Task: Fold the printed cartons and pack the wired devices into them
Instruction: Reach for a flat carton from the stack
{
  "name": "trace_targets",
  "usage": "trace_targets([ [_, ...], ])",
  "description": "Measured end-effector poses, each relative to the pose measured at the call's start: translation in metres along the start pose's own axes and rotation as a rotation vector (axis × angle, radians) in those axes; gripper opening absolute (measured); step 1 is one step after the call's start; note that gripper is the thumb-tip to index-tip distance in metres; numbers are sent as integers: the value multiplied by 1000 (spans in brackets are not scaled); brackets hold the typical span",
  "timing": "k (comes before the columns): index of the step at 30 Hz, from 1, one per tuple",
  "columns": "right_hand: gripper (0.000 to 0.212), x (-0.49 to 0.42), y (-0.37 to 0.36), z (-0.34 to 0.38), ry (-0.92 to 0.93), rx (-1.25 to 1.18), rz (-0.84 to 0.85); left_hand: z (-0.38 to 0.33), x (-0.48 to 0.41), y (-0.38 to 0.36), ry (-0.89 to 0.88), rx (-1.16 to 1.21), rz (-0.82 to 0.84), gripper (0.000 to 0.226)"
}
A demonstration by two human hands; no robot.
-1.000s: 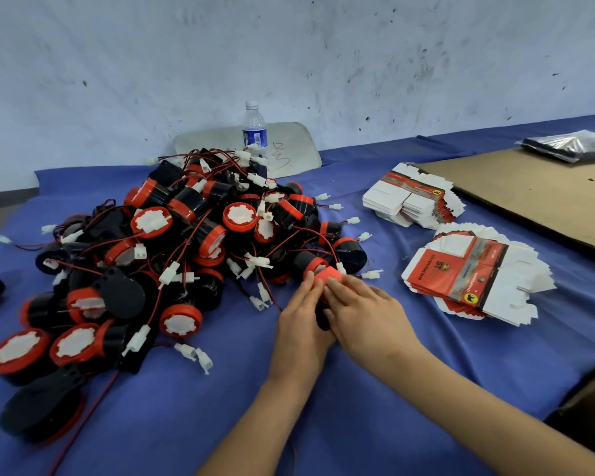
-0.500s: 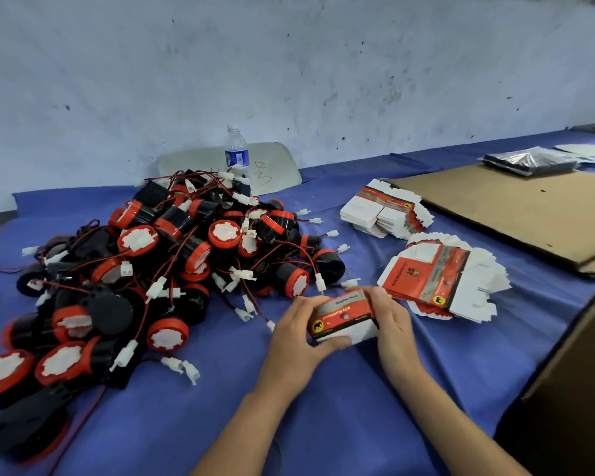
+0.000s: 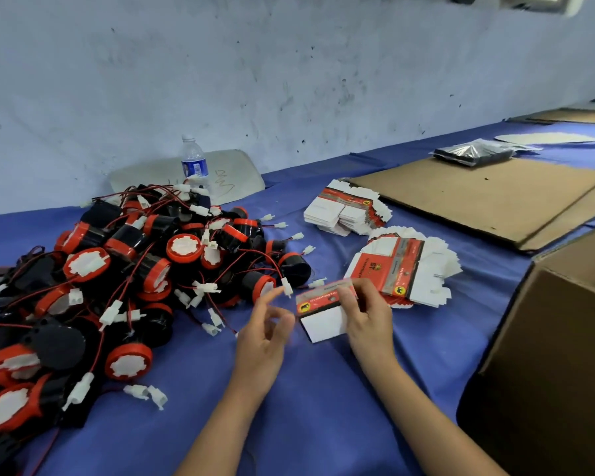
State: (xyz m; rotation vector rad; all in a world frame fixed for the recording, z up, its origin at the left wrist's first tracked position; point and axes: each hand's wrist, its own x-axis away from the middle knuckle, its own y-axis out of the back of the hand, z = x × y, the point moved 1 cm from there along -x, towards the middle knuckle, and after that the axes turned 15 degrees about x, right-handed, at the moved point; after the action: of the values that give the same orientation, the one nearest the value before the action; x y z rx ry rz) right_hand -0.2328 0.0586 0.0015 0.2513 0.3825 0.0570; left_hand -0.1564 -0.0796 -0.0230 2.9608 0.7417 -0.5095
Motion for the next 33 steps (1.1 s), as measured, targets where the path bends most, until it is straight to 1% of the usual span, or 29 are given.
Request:
trace_targets([
  [1, 9, 1, 5, 2, 0, -27, -22, 2, 0, 1, -13, 3, -2, 57],
  [3, 20, 5, 19, 17, 53, -57, -90, 7, -1, 3, -23, 12, 5, 66],
  [4, 23, 5, 32, 28, 131, -20, -154, 8, -2, 1, -18, 8, 16, 73],
  [6, 25, 0, 62, 52, 341, 93, -340, 10, -2, 1, -27, -5, 38, 79],
  [7, 25, -5, 79, 63, 429, 151, -460, 10, -1, 1, -34, 0, 47, 77],
  [9, 20, -19, 116, 79, 514, 285, -726, 9, 0, 0, -29, 21, 62, 64],
  [10, 17, -25, 133, 83, 505, 396, -860, 9, 1, 0, -16, 44, 64, 53],
  [11, 16, -32, 151, 86, 447, 549, -994, 9, 0, -1, -2, 65, 61, 43],
  [12, 18, -37, 166, 86, 343, 717, -1095, 9, 0, -2, 3, 76, 57, 39],
  [13, 20, -39, 180, 83, 199, 858, -1128, 7, 0, -3, 2, 74, 55, 38],
  [14, 22, -42, 191, 78, 62, 952, -1100, 5, 0, -4, 1, 73, 53, 38],
  [15, 23, -43, 200, 73, -32, 996, -1047, 2, 1, -6, -1, 75, 52, 36],
  [16, 24, -43, 206, 67, -82, 1011, -993, 0, 1, -6, -6, 71, 51, 34],
  [18, 23, -44, 210, 58, -115, 1010, -909, -2, 2, -4, -27, 28, 44, 31],
  [21, 19, -45, 201, 54, -86, 958, -847, -1, 2, -2, -46, -63, 44, 36],
  [23, 16, -48, 191, 54, -37, 902, -849, -2, 2, -2, -40, -83, 42, 38],
  [25, 13, -51, 175, 53, 89, 851, -877, -3, 2, -3, -31, -88, 38, 41],
  [26, 12, -54, 164, 51, 170, 807, -870, -3, 3, -3, -22, -82, 31, 42],
  [27, 12, -57, 150, 48, 239, 754, -819, -4, 3, -4, -10, -72, 26, 42],
  [28, 13, -61, 135, 43, 289, 712, -712, -4, 4, -5, 4, -59, 19, 42],
  [29, 17, -66, 118, 35, 313, 716, -555, -5, 4, -5, 15, -49, 11, 42],
  [30, 27, -71, 103, 22, 302, 796, -362, -6, 5, -6, 24, -45, 6, 42],
  [32, 60, -74, 77, -12, 169, 1056, 69, -6, 6, -5, 35, -45, 3, 43],
  [33, 74, -72, 69, -30, 96, 1169, 256, -6, 6, -5, 36, -41, 1, 43],
])
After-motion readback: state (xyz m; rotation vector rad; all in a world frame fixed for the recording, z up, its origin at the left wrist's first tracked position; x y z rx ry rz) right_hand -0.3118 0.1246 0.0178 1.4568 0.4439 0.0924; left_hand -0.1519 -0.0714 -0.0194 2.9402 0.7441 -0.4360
